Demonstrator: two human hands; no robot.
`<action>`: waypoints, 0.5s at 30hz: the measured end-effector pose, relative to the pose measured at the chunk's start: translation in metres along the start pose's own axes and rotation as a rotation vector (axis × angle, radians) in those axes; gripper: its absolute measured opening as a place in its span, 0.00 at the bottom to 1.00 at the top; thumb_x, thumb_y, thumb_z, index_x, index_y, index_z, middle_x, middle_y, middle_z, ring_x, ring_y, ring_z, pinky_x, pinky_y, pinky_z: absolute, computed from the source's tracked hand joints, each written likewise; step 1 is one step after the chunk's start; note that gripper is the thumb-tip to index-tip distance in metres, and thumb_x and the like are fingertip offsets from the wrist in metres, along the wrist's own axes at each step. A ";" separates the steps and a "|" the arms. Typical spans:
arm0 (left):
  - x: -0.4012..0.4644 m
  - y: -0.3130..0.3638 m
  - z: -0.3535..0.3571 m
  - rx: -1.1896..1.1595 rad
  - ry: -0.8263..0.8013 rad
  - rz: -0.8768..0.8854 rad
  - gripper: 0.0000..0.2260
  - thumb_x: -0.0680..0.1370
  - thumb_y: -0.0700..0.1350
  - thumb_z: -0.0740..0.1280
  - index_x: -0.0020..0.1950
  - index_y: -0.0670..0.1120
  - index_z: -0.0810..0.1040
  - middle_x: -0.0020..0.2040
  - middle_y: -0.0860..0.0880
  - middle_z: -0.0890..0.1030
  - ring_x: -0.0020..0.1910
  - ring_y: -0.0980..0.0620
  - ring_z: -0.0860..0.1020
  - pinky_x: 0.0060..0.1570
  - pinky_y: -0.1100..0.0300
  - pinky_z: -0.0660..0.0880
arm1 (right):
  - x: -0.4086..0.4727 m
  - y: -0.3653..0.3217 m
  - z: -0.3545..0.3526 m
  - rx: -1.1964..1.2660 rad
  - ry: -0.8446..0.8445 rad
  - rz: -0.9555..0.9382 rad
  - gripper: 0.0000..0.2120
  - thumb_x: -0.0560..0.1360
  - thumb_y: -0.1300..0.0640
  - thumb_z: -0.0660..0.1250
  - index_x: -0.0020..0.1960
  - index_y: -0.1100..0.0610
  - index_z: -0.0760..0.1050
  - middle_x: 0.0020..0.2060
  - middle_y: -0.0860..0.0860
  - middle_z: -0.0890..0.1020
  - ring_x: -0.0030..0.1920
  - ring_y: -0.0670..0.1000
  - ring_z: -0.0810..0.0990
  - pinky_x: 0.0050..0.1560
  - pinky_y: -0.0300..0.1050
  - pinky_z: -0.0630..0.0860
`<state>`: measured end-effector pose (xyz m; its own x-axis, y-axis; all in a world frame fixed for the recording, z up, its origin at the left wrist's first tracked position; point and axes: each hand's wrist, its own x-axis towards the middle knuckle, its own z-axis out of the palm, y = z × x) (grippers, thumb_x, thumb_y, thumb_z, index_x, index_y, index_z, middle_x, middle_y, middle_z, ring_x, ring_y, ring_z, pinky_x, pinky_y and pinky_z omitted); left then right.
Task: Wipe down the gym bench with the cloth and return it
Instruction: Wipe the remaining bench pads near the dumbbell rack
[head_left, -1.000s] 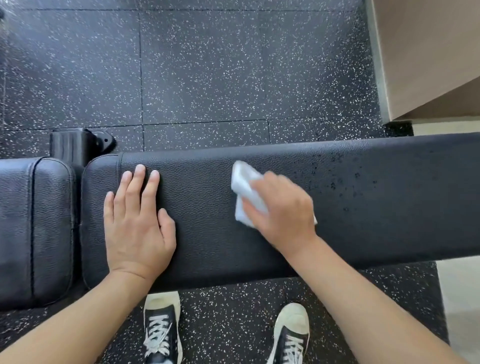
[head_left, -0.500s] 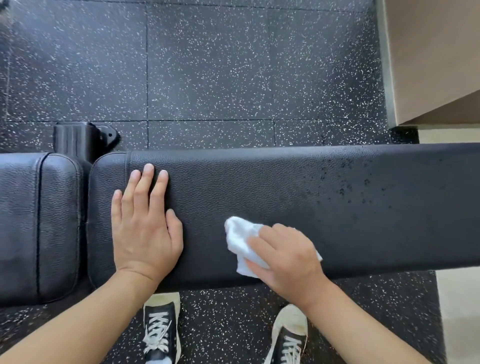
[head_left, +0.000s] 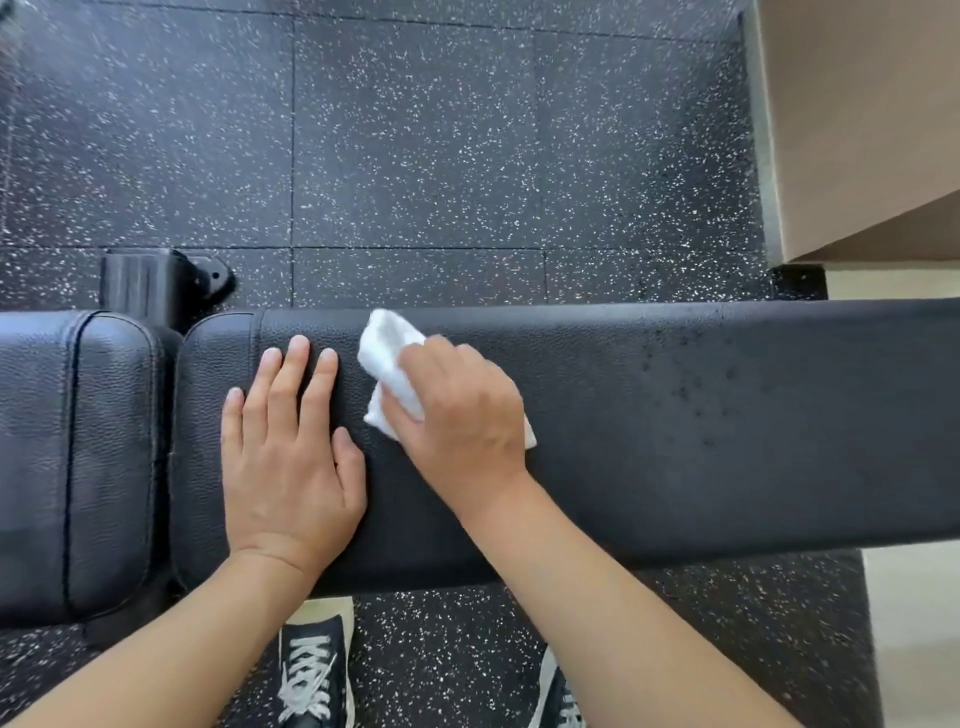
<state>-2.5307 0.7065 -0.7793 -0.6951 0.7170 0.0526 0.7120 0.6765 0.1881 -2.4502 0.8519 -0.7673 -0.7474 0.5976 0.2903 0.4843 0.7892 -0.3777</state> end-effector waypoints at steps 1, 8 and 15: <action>0.000 0.000 0.000 -0.002 0.003 -0.001 0.30 0.79 0.48 0.56 0.82 0.44 0.65 0.83 0.43 0.62 0.82 0.39 0.60 0.80 0.38 0.55 | -0.019 0.004 -0.006 0.010 -0.033 -0.064 0.09 0.74 0.52 0.71 0.43 0.54 0.72 0.36 0.51 0.73 0.35 0.55 0.72 0.33 0.51 0.69; 0.000 0.000 -0.001 -0.007 -0.009 -0.007 0.30 0.79 0.48 0.57 0.82 0.44 0.65 0.83 0.43 0.62 0.82 0.40 0.60 0.80 0.38 0.55 | -0.068 0.099 -0.062 -0.072 -0.027 -0.155 0.08 0.76 0.56 0.70 0.39 0.56 0.74 0.33 0.51 0.70 0.32 0.56 0.70 0.30 0.52 0.70; 0.000 0.000 -0.001 -0.007 0.002 -0.005 0.30 0.79 0.49 0.57 0.82 0.45 0.64 0.83 0.44 0.62 0.82 0.41 0.60 0.80 0.38 0.56 | 0.024 0.056 -0.015 -0.104 0.097 0.353 0.10 0.72 0.51 0.73 0.45 0.56 0.75 0.38 0.53 0.78 0.36 0.58 0.76 0.34 0.45 0.62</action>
<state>-2.5304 0.7066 -0.7783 -0.6986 0.7135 0.0534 0.7080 0.6786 0.1956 -2.4342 0.9130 -0.7681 -0.4824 0.8418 0.2424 0.7516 0.5398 -0.3791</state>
